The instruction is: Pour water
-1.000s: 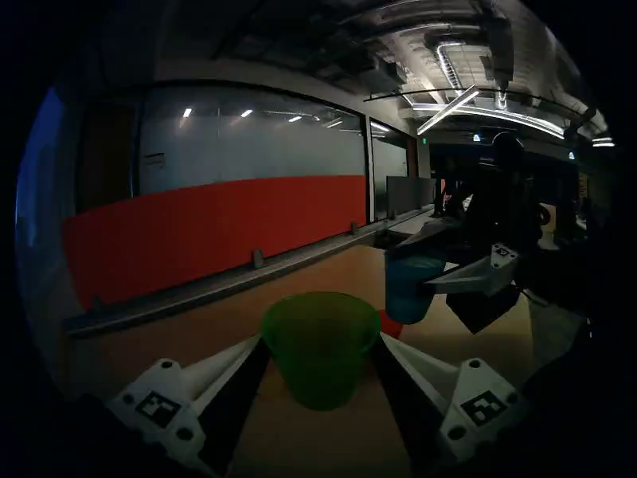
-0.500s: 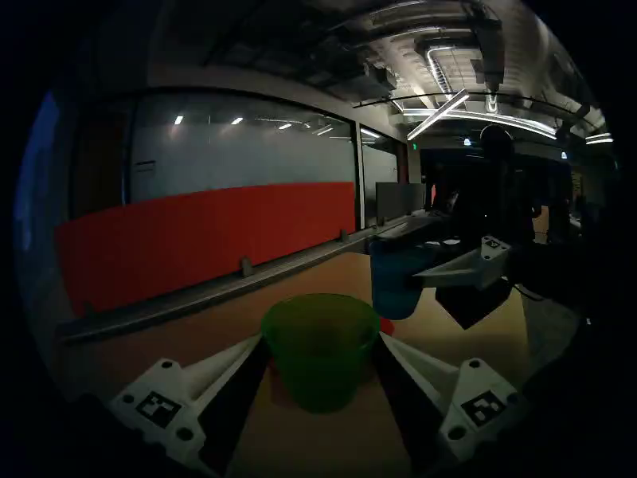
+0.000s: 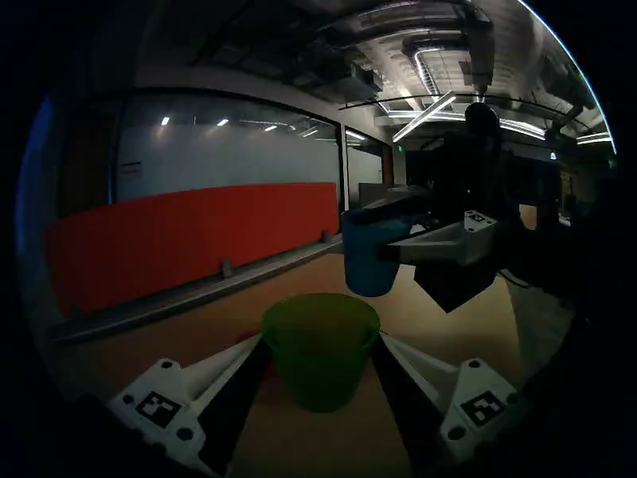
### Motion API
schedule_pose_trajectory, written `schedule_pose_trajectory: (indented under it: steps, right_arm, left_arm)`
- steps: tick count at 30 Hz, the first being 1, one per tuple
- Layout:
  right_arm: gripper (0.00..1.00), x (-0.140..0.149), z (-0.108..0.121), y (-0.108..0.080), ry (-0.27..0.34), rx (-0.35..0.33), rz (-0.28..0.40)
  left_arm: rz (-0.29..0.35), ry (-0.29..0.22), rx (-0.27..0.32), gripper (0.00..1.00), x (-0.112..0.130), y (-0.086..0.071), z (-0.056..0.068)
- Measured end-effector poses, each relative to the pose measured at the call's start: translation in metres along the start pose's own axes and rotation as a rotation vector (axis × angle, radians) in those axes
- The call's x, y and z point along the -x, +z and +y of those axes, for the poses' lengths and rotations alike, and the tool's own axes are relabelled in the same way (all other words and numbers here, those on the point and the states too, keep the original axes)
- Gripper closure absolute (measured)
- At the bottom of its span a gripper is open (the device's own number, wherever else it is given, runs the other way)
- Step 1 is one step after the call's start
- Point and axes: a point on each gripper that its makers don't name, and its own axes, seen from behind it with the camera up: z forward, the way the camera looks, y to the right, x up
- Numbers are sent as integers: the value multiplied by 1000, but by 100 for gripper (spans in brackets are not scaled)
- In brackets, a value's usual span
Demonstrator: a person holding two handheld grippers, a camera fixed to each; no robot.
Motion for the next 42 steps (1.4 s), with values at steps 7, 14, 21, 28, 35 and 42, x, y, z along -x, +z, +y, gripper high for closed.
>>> schedule_pose_trajectory:
  steps: [7, 14, 21, 28, 35, 42]
  right_arm:
    - [4, -10, 5, 0, -53, -2, 0]
    - [4, -18, 8, 1, -109, -1, -3]
    - [4, -25, 12, 1, -163, 5, -2]
    - [5, -31, 13, 1, -225, 13, -4]
    - [5, -37, 16, 0, -285, 23, -3]
    - [5, -43, 19, -1, -358, 37, 1]
  left_arm:
    - [24, 6, 29, 14, -2, 6, 12]
    - [57, 5, 59, 14, -8, 11, 24]
    - [72, 6, 83, 14, -11, 15, 35]
    - [73, 4, 97, 14, -11, 19, 42]
    - [85, 7, 118, 14, -15, 22, 51]
    - [91, 12, 133, 14, -16, 27, 59]
